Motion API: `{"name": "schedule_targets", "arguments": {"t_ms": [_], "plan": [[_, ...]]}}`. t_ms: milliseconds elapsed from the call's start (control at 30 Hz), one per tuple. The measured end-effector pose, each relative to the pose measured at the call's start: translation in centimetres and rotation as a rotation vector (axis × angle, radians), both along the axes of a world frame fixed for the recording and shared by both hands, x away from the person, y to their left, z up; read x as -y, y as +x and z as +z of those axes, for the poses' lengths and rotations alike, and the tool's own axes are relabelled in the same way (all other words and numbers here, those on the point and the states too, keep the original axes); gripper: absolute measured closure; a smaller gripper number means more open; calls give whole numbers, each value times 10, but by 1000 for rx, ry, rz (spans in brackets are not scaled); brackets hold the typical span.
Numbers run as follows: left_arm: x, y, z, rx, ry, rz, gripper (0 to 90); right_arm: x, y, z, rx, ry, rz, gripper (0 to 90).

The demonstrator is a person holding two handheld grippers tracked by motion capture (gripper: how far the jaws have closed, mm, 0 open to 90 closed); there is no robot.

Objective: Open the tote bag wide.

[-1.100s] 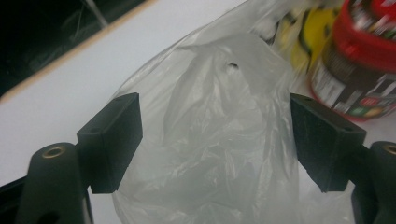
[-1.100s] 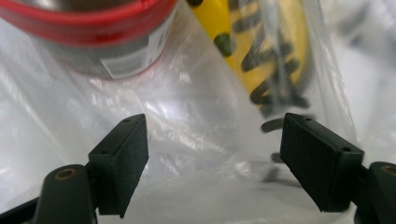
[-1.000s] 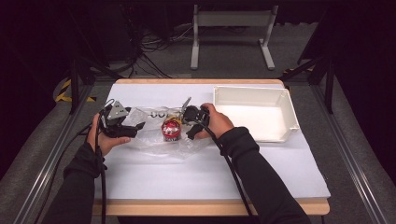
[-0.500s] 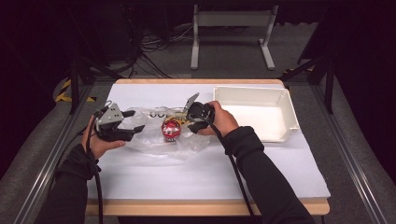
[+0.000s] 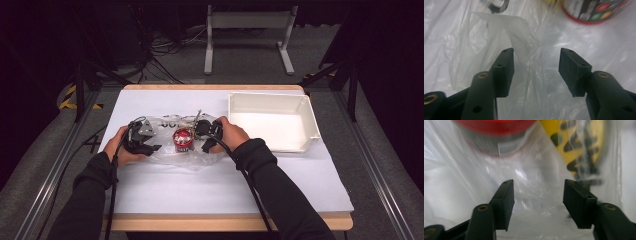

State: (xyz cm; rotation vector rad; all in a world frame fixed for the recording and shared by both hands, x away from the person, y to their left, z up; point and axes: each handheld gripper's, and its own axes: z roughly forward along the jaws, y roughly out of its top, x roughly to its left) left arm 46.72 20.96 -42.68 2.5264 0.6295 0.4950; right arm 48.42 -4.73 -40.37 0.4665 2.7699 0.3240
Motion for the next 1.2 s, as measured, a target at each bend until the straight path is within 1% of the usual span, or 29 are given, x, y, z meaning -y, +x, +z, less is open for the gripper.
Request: {"name": "schedule_targets", "arguments": {"t_ms": [33, 67, 100, 133, 167, 200, 267, 333, 433, 467, 500, 567, 633, 667, 700, 767, 800, 833, 867, 933, 967, 1000, 1033, 1067, 1100, 1133, 1200], "plan": [[0, 0, 0, 0, 0, 0, 444, 0, 0, 0, 0, 0, 0, 410], [-1, 2, -3, -14, 4, 6, 444, 1, 1, -2, -2, -12, -7, 396], [-1, 4, -5, -20, 11, 16, 424, 2, 2, -4, -15, -9, -16, 385], [-3, 5, -6, -28, -7, 31, 401, 3, 3, -4, -20, -13, -21, 379], [-4, 7, -5, -22, -2, 44, 373, 6, 5, -5, -29, -17, -31, 375], [-5, 7, -5, -15, 4, 57, 370, 6, 5, -5, -30, -15, -31, 373], [-8, 8, -6, -26, -5, 66, 366, 5, 5, -6, -24, -25, -37, 367], [-12, 10, -5, -22, 6, 86, 352, 4, 4, -6, -13, -48, -37, 362], [-18, 12, -7, -45, -33, 101, 354, 4, 5, -7, -7, -45, -35, 355], [-18, 12, -7, -45, -33, 101, 357, 4, 5, -7, -7, -45, -35, 355], [-19, 12, -8, -49, -42, 104, 357, 5, 6, -7, -5, -38, -33, 355], [-23, 13, -10, -64, -76, 107, 357, 6, 7, -7, -7, -30, -29, 349], [-26, 14, -11, -77, -99, 113, 357, 7, 8, -8, -4, -18, -30, 340], [-27, 13, -11, -80, -103, 116, 356, 7, 7, -8, -4, -21, -27, 336], [-27, 13, -11, -79, -105, 117, 356, 7, 7, -8, -1, -22, -26, 335], [-27, 13, -10, -82, -94, 115, 356, 8, 7, -8, 2, -23, -21, 333], [-26, 12, -10, -75, -87, 117, 354, 8, 7, -7, 1, -21, -21, 331], [-26, 12, -9, -75, -80, 115, 349, 8, 6, -7, 5, -18, -22, 324], [-25, 11, -9, -72, -75, 117, 332, 9, 6, -6, 5, -12, -18, 314], [-22, 9, -7, -64, -79, 109, 262, 9, 4, -4, 13, 9, -4, 280], [-21, 7, -5, -56, -95, 104, 198, 11, 3, -1, 4, 42, 4, 255], [-20, 5, -1, -39, -118, 96, 173, 12, 2, 2, 5, 64, 13, 246], [-20, 3, 5, -24, -156, 85, 160, 13, 2, 3, 9, 77, 11, 244], [-19, 1, 9, -12, -171, 81, 141, 14, 2, 6, 12, 89, 8, 238], [-18, -1, 13, 12, -190, 76, 123, 15, 2, 8, 17, 104, 14, 234], [-18, -3, 17, 20, -213, 61, 120, 16, 2, 10, 16, 125, 11, 229], [-16, -7, 25, 30, -250, 38, 94, 17, 1, 13, 30, 145, 12, 223]]}}
